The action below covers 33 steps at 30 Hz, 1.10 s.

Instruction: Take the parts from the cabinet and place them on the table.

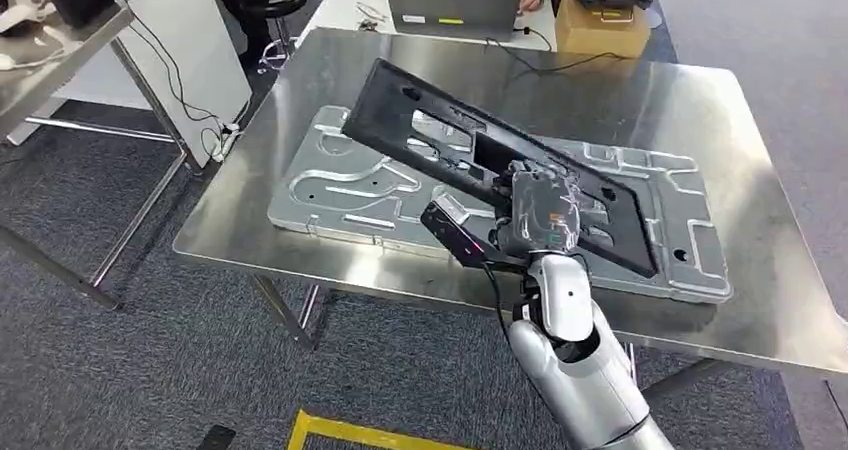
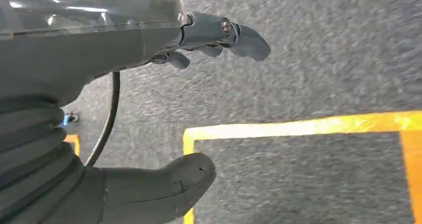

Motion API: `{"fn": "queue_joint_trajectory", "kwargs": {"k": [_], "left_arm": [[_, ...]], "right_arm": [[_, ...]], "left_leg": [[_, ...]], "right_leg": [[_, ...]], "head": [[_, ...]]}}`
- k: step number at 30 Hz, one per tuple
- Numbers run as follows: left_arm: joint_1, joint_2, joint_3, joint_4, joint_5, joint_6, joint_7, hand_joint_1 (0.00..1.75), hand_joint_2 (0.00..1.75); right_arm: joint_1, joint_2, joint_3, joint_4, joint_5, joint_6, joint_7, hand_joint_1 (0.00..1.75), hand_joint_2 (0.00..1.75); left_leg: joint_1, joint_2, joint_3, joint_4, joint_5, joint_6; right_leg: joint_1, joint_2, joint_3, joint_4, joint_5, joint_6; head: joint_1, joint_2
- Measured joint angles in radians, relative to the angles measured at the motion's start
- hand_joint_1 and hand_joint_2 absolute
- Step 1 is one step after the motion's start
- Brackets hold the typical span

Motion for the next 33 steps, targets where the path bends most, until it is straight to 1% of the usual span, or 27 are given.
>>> {"fn": "queue_joint_trajectory", "kwargs": {"k": [1, 3, 4, 5, 7, 8, 9, 10, 11, 12, 13, 14, 15, 17, 18, 19, 20, 21, 23, 24, 25, 26, 27, 28, 29, 30, 33], "left_arm": [[-0.002, 0.000, 0.000, 0.000, 0.002, 0.000, 0.000, 0.00, 1.75], [0.002, 0.000, 0.000, 0.000, 0.003, 0.000, 0.000, 0.00, 1.75], [0.003, 0.000, 0.000, 0.000, 0.003, 0.000, 0.000, 0.00, 1.75], [0.003, 0.000, 0.000, 0.000, 0.004, 0.000, -0.001, 0.00, 1.75], [0.000, 0.000, 0.000, 0.000, 0.009, 0.000, -0.003, 0.00, 1.75], [0.000, 0.000, 0.000, 0.000, 0.010, 0.000, -0.006, 0.00, 1.75], [0.002, 0.000, -0.001, 0.000, 0.011, 0.000, -0.006, 0.00, 1.75], [0.004, 0.000, -0.001, 0.000, 0.012, 0.000, -0.006, 0.00, 1.75], [0.006, 0.000, -0.001, 0.000, 0.013, 0.000, -0.007, 0.00, 1.75], [0.006, 0.000, -0.001, 0.000, 0.013, 0.000, -0.008, 0.00, 1.75], [0.004, 0.000, -0.002, 0.000, 0.013, 0.000, -0.008, 0.00, 1.75], [0.006, 0.000, -0.003, 0.000, 0.013, 0.000, -0.009, 0.00, 1.75], [0.001, -0.002, -0.005, 0.000, 0.013, 0.000, -0.009, 0.00, 1.75], [0.001, -0.001, -0.010, 0.000, 0.013, 0.000, -0.008, 0.00, 1.75], [0.001, -0.002, -0.011, 0.000, 0.013, 0.000, -0.009, 0.00, 1.75], [-0.001, -0.002, -0.012, 0.000, 0.013, 0.000, -0.009, 0.00, 1.75], [0.000, -0.002, -0.014, 0.000, 0.015, 0.000, -0.009, 0.00, 1.75], [-0.002, -0.002, -0.016, 0.000, 0.016, 0.001, -0.009, 0.00, 1.75], [-0.004, 0.001, -0.017, 0.000, 0.016, 0.001, -0.008, 0.00, 1.75], [-0.004, 0.003, -0.017, 0.000, 0.016, 0.001, -0.008, 0.00, 1.75], [-0.001, 0.003, -0.017, 0.000, 0.016, 0.001, -0.008, 0.00, 1.75], [0.002, 0.003, -0.017, 0.000, 0.016, 0.001, -0.007, 0.00, 1.75], [0.003, 0.003, -0.017, 0.000, 0.016, 0.001, -0.007, 0.00, 1.75], [0.002, 0.003, -0.017, 0.000, 0.016, 0.001, -0.008, 0.00, 1.75], [0.002, 0.005, -0.017, 0.000, 0.016, 0.001, -0.008, 0.00, 1.75], [0.003, 0.006, -0.017, 0.000, 0.017, 0.001, -0.007, 0.00, 1.75], [-0.001, 0.007, -0.018, 0.000, 0.021, 0.008, -0.008, 0.00, 1.75]], "right_arm": [[0.001, -0.007, -0.004, 0.002, -0.002, 0.006, 0.004, 1.75, 1.75], [0.005, -0.020, -0.013, 0.006, -0.013, 0.027, 0.009, 1.75, 1.75], [0.006, -0.025, -0.018, 0.008, -0.017, 0.035, 0.010, 1.75, 1.75], [0.003, -0.033, -0.022, 0.012, -0.018, 0.040, 0.011, 1.75, 1.75], [-0.002, -0.048, -0.032, 0.025, -0.019, 0.056, 0.011, 1.75, 1.75], [0.001, -0.056, -0.039, 0.041, -0.019, 0.064, 0.011, 1.75, 1.75], [0.005, -0.064, -0.042, 0.050, -0.019, 0.070, 0.011, 1.75, 1.75], [0.006, -0.070, -0.043, 0.059, -0.018, 0.074, 0.011, 1.75, 1.75], [0.006, -0.075, -0.045, 0.069, -0.018, 0.077, 0.010, 1.75, 1.75], [0.006, -0.078, -0.048, 0.078, -0.017, 0.080, 0.009, 1.75, 1.75], [0.005, -0.082, -0.053, 0.085, -0.016, 0.081, 0.009, 1.75, 1.75], [0.005, -0.086, -0.056, 0.089, -0.016, 0.081, 0.008, 1.75, 1.75], [0.002, -0.090, -0.057, 0.098, -0.015, 0.082, 0.008, 1.75, 1.75], [-0.002, -0.090, -0.058, 0.105, -0.015, 0.088, 0.005, 1.75, 1.75], [-0.002, -0.090, -0.059, 0.109, -0.015, 0.093, 0.003, 1.75, 1.75], [-0.005, -0.093, -0.061, 0.114, -0.015, 0.097, 0.000, 1.75, 1.75], [-0.002, -0.092, -0.063, 0.119, -0.016, 0.105, -0.003, 1.75, 1.75], [-0.007, -0.092, -0.063, 0.127, -0.018, 0.111, -0.009, 1.75, 1.75], [-0.008, -0.092, -0.063, 0.143, -0.021, 0.116, -0.016, 1.75, 1.75], [-0.004, -0.092, -0.063, 0.150, -0.021, 0.118, -0.017, 1.75, 1.75], [-0.003, -0.092, -0.063, 0.155, -0.022, 0.120, -0.018, 1.75, 1.75], [-0.003, -0.092, -0.063, 0.160, -0.022, 0.121, -0.018, 1.75, 1.75], [-0.003, -0.092, -0.063, 0.164, -0.022, 0.122, -0.018, 1.75, 1.75], [-0.005, -0.092, -0.063, 0.169, -0.025, 0.125, -0.021, 1.75, 1.75], [-0.005, -0.091, -0.063, 0.172, -0.030, 0.127, -0.025, 1.75, 1.75], [-0.008, -0.090, -0.063, 0.178, -0.032, 0.128, -0.028, 1.75, 1.75], [-0.012, -0.088, -0.063, 0.190, -0.048, 0.137, -0.038, 1.75, 1.75]], "left_leg": [[0.000, 0.000, 0.000, -0.002, -0.015, 0.013], [-0.001, -0.003, 0.002, -0.008, -0.022, 0.024], [0.005, -0.003, 0.012, -0.014, -0.024, 0.030], [0.005, -0.003, 0.020, -0.016, -0.029, 0.038], [0.005, -0.003, 0.027, -0.016, -0.038, 0.047], [0.005, -0.004, 0.034, -0.016, -0.046, 0.048], [0.004, -0.005, 0.042, -0.015, -0.054, 0.048], [0.004, -0.006, 0.053, -0.015, -0.061, 0.047], [0.004, -0.006, 0.067, -0.015, -0.071, 0.046], [0.004, -0.008, 0.083, -0.016, -0.082, 0.044], [0.003, -0.009, 0.101, -0.016, -0.094, 0.041], [0.005, -0.009, 0.103, -0.019, -0.104, 0.038], [0.000, -0.009, 0.111, -0.020, -0.107, 0.032], [0.004, -0.009, 0.108, -0.025, -0.110, 0.021], [0.005, -0.007, 0.111, -0.032, -0.111, 0.016], [-0.003, -0.004, 0.123, -0.039, -0.116, 0.009], [0.004, -0.003, 0.126, -0.033, -0.129, 0.007], [0.002, -0.003, 0.106, 0.019, -0.149, 0.006], [0.003, -0.002, 0.005, 0.190, -0.206, 0.001], [0.003, -0.003, -0.040, 0.255, -0.221, -0.002], [0.003, -0.002, -0.075, 0.289, -0.209, -0.003], [0.003, -0.002, -0.084, 0.270, -0.168, -0.002], [0.003, -0.002, -0.070, 0.206, -0.104, 0.000], [0.003, -0.002, -0.042, 0.115, -0.033, 0.005], [0.001, -0.002, -0.019, 0.026, 0.022, 0.013], [-0.006, -0.002, -0.009, 0.035, 0.001, 0.017], [-0.010, -0.005, 0.004, -0.007, -0.016, 0.024]], "right_leg": [[-0.003, -0.001, -0.005, -0.001, 0.000, 0.003], [-0.002, -0.003, 0.001, -0.008, -0.007, 0.013], [-0.005, -0.003, 0.002, -0.002, -0.019, 0.019], [-0.006, -0.004, -0.012, 0.035, -0.030, 0.025], [-0.009, -0.005, -0.091, 0.166, -0.077, 0.032], [-0.010, -0.004, -0.170, 0.282, -0.109, 0.036], [-0.011, -0.004, -0.217, 0.337, -0.109, 0.037], [-0.012, -0.004, -0.237, 0.339, -0.082, 0.036], [-0.012, -0.004, -0.234, 0.296, -0.027, 0.033], [-0.011, -0.004, -0.211, 0.220, 0.040, 0.027], [-0.010, -0.004, -0.176, 0.112, 0.115, 0.019], [-0.004, -0.003, -0.154, 0.056, 0.137, 0.011], [0.007, -0.003, -0.153, 0.057, 0.131, 0.008], [0.011, -0.005, -0.140, 0.028, 0.107, -0.001], [0.011, -0.005, -0.141, 0.028, 0.101, -0.007], [0.002, -0.004, -0.130, 0.014, 0.099, -0.011], [-0.004, -0.006, -0.109, -0.002, 0.097, -0.014], [-0.006, -0.006, -0.096, -0.009, 0.093, -0.020], [-0.005, -0.006, -0.084, -0.011, 0.081, -0.027], [-0.003, -0.006, -0.078, -0.010, 0.075, -0.028], [-0.002, -0.004, -0.069, -0.009, 0.067, -0.028], [-0.002, -0.002, -0.057, -0.008, 0.058, -0.027], [-0.001, -0.002, -0.042, -0.007, 0.048, -0.025], [0.000, -0.002, -0.027, -0.004, 0.036, -0.023], [0.001, -0.002, -0.017, -0.002, 0.024, -0.020], [0.006, -0.004, -0.015, 0.000, 0.020, -0.015], [0.003, -0.001, -0.027, 0.000, 0.019, -0.003]], "head": [[-0.001, 0.000], [0.000, 0.000], [-0.001, 0.000], [0.000, 0.000], [0.000, 0.000], [0.000, 0.000], [0.000, 0.000], [0.000, 0.000], [0.000, 0.000], [0.000, 0.000], [0.000, 0.000], [0.000, 0.000], [0.000, 0.000], [0.002, 0.000], [0.001, 0.000], [0.001, 0.000], [0.002, 0.000], [0.000, 0.000], [-0.001, 0.000], [-0.001, 0.000], [-0.001, 0.000], [-0.001, 0.000], [-0.001, 0.000], [-0.001, 0.000], [-0.001, 0.000], [0.000, 0.000], [-0.002, 0.000]]}}
